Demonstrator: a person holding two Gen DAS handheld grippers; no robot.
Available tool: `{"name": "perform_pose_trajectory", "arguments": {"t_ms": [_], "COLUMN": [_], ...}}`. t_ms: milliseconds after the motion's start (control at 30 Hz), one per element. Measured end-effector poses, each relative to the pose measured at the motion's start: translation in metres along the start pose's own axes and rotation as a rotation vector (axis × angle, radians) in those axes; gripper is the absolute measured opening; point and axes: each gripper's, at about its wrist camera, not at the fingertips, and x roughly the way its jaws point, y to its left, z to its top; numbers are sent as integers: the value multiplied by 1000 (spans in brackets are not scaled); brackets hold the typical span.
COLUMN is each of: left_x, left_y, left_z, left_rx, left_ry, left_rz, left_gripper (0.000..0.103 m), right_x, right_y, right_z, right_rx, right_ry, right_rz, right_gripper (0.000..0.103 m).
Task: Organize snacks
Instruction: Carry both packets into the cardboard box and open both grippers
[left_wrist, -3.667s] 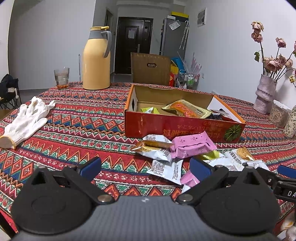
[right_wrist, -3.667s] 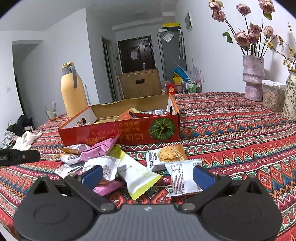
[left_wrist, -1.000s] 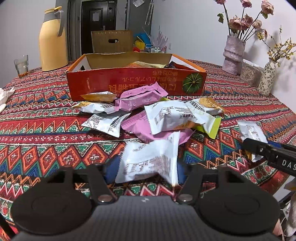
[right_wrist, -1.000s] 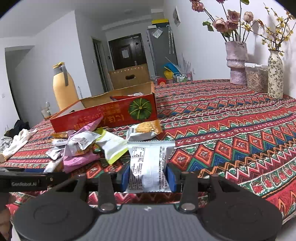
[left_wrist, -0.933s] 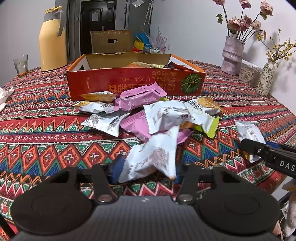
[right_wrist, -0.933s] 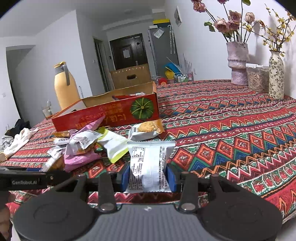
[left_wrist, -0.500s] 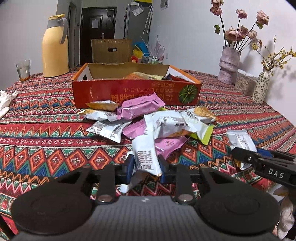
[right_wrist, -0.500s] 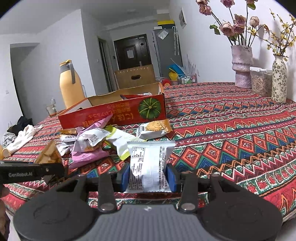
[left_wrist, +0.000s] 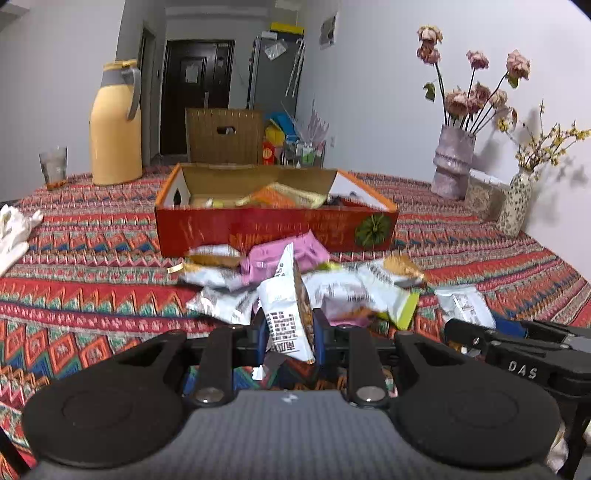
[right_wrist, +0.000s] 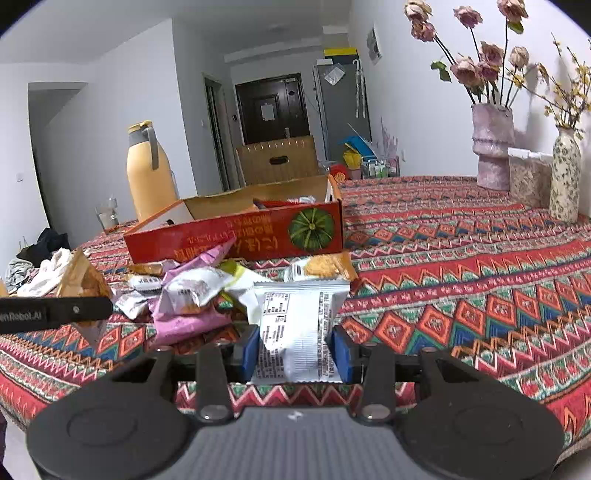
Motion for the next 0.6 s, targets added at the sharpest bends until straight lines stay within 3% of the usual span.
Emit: {"name": "perform_pose_trajectory", "arguments": {"t_ms": [600], "left_x": [24], "left_y": [9], "left_z": [72], "left_rx": [-12], "left_ry": [-151], "left_rz": [45], "left_gripper": [24], "right_x": [35], "right_y": [17], "right_z": [62], "right_rx": [-43], "right_ry": [-109], "right_rz": [-1], "right_gripper": [40]}}
